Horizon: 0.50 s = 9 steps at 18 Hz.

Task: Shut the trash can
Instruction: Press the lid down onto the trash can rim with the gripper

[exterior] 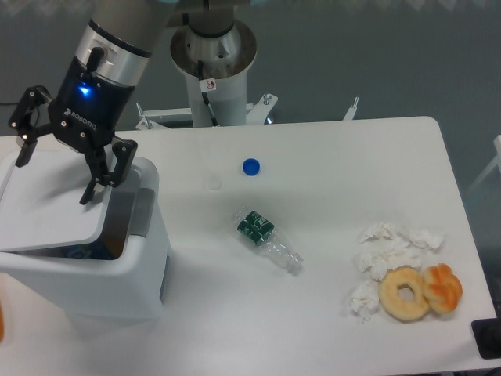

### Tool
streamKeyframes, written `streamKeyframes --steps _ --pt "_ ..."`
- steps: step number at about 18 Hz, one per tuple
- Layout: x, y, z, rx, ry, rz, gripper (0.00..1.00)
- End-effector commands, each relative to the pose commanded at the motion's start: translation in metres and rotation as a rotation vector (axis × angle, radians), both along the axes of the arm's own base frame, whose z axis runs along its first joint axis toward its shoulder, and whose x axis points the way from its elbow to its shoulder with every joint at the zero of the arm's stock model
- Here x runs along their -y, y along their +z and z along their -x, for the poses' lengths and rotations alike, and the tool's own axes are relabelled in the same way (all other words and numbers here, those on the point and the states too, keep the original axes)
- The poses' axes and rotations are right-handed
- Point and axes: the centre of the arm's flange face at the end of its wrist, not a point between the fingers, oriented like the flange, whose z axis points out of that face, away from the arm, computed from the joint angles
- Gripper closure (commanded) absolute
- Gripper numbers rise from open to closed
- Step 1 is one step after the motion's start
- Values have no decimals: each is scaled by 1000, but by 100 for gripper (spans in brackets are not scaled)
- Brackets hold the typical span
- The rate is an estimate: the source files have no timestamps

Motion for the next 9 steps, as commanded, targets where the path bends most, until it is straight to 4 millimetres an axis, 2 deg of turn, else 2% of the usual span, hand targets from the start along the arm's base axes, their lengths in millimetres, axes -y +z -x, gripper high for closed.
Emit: streamKeyframes --steps 9 --pt "4 -16 9 -18 -20 12 0"
